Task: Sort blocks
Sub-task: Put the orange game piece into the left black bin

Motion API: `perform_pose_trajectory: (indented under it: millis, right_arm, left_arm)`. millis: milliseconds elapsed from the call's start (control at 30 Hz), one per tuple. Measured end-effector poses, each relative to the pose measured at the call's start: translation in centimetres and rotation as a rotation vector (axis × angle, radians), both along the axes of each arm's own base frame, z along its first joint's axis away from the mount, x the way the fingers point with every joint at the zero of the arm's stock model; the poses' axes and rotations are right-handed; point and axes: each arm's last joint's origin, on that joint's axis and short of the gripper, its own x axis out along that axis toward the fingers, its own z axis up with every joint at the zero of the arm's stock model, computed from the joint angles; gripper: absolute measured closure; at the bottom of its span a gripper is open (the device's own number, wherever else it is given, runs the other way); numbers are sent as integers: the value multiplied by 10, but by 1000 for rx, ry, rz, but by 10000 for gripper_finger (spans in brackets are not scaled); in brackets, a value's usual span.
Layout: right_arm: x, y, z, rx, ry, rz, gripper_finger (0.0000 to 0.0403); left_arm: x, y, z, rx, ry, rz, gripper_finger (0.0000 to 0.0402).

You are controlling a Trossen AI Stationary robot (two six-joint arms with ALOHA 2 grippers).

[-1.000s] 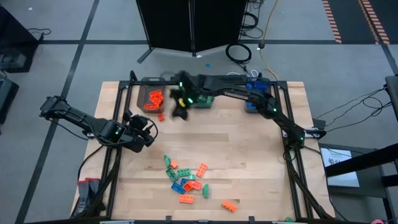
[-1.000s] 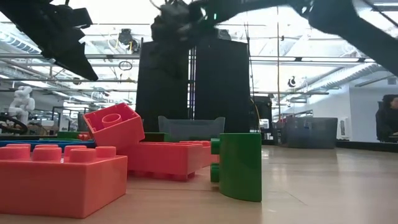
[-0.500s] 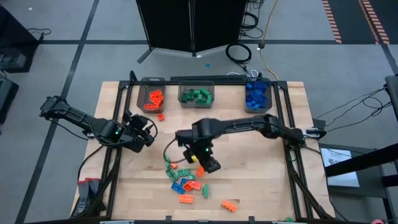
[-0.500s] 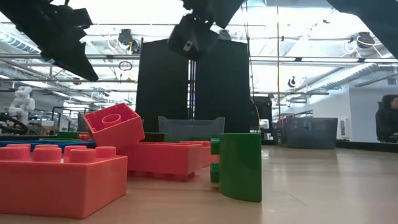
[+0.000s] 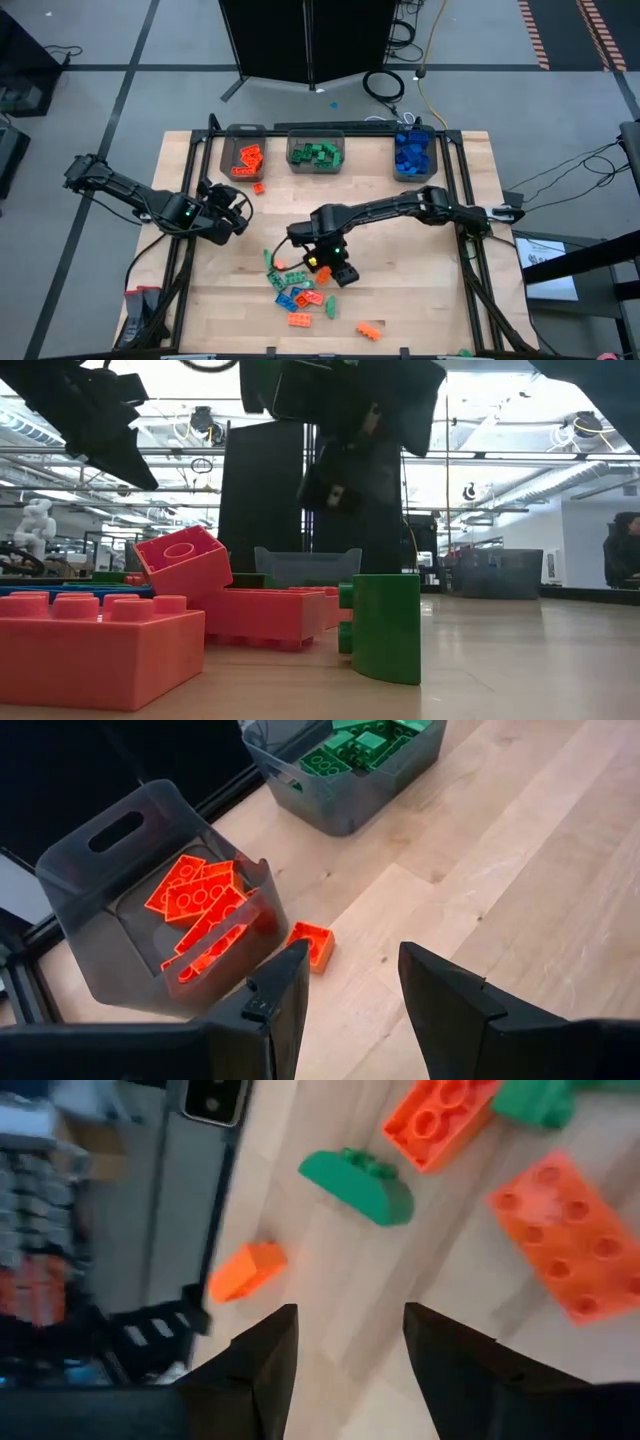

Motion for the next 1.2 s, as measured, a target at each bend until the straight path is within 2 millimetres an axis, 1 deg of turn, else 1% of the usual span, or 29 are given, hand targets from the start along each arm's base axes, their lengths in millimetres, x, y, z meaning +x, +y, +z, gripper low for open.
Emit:
perform_pose_trajectory:
  millis: [67,133,233,300,400,500,533,567,633,700,733,800,867,933,1000,1100,1200]
  right_arm:
    - [-3,1,-1,33,21,-11,227]
    - [-7,0,6,28,2,-5,235]
    - [-18,0,29,-54,-83,28,248]
    - [-30,-3,47,-132,-165,43,256]
    - [-61,-14,69,-189,-256,17,267]
    - [-106,-32,86,-221,-326,-95,274]
    - [-122,-38,88,-248,-350,-139,276]
    - [-136,-42,91,-272,-400,-183,277]
    - [-157,-47,96,-301,-568,-269,278]
    - [-169,-51,94,-309,-791,-346,279]
    - [-174,-53,90,-316,-904,-369,279]
    - [-181,-57,77,-349,-1099,-400,280]
    - [-184,-61,61,-371,-1209,-452,280]
    - [-186,-66,45,-401,-1246,-510,280]
    - [-184,-70,31,-397,-1237,-560,280]
    - [-175,-69,15,-344,-1226,-493,280]
    - [-158,-65,5,-319,-1212,-417,280]
  left_arm:
    - [0,0,0,3,-1,2,241]
    - [0,0,0,10,-4,5,241]
    - [0,0,1,18,-15,11,241]
    - [0,1,1,16,-32,28,241]
    - [0,1,2,18,-78,74,241]
    - [0,2,2,29,-114,107,241]
    - [0,2,2,31,-122,115,241]
    - [0,2,3,37,-129,121,241]
    - [0,2,3,40,-132,124,241]
    - [0,2,3,41,-133,125,241]
    - [0,2,3,42,-134,125,241]
    - [0,2,3,42,-135,126,241]
    - [0,2,3,42,-135,126,241]
    - [0,2,3,38,-139,129,241]
    - [0,2,3,20,-162,150,241]
    - [0,2,2,-7,-195,180,241]
    - [1,2,1,-10,-188,182,241]
